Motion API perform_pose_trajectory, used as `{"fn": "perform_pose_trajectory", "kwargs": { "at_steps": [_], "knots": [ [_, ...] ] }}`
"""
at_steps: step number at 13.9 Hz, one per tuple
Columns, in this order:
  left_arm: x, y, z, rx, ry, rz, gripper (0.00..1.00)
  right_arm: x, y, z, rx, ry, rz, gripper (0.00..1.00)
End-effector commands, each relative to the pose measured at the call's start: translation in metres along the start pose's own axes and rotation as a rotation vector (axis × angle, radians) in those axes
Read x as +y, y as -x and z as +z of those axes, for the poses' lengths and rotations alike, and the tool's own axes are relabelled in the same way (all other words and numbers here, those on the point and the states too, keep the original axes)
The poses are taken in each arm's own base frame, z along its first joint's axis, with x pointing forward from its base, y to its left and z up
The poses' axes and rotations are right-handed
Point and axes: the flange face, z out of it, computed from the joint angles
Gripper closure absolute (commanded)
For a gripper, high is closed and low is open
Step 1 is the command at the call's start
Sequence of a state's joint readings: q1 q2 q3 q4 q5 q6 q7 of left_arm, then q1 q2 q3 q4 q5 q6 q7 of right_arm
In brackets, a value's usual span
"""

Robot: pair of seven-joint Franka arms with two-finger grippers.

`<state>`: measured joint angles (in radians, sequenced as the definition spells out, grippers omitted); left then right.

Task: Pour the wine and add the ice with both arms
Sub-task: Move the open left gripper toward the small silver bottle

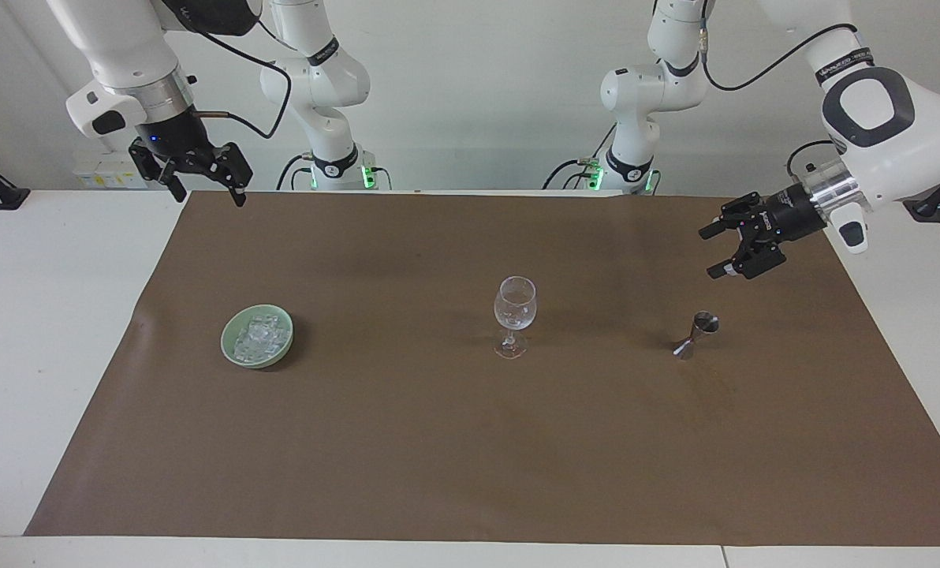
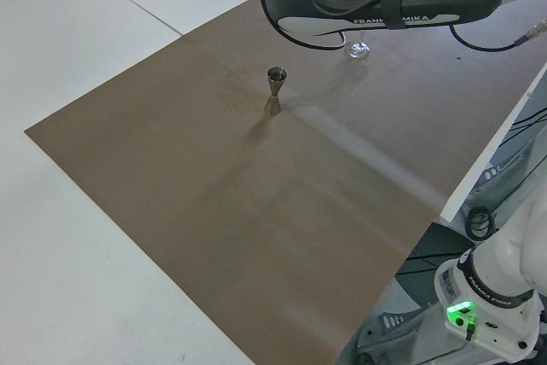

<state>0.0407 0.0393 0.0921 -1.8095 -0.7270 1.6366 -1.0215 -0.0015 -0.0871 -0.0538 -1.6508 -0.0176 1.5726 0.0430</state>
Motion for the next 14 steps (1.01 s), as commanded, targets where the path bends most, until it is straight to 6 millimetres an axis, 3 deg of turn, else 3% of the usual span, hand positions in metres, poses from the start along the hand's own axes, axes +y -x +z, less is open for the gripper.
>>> {"fn": "perform_pose_trajectory", "kwargs": {
  "at_steps": [1, 4, 7, 12, 14],
  "knots": [
    [-0.009, 0.004, -0.002, -0.049, 0.024, -0.026, 0.00, 0.001, 0.006, -0.002, -0.005, -0.013, -0.015, 0.00],
    [-0.020, 0.005, 0.009, -0.057, -0.003, -0.027, 0.00, 0.001, 0.006, -0.002, -0.005, -0.013, -0.015, 0.00],
    [-0.023, 0.000, 0.007, -0.047, 0.015, -0.004, 0.00, 0.001, 0.006, -0.002, -0.005, -0.013, -0.015, 0.00],
    [-0.069, -0.032, 0.032, -0.024, 0.074, -0.112, 0.00, 0.001, 0.006, -0.002, -0.005, -0.013, -0.015, 0.00],
    [-0.074, -0.030, 0.033, -0.036, 0.060, -0.117, 0.00, 0.001, 0.006, -0.002, -0.005, -0.013, -0.015, 0.00]
  ]
}}
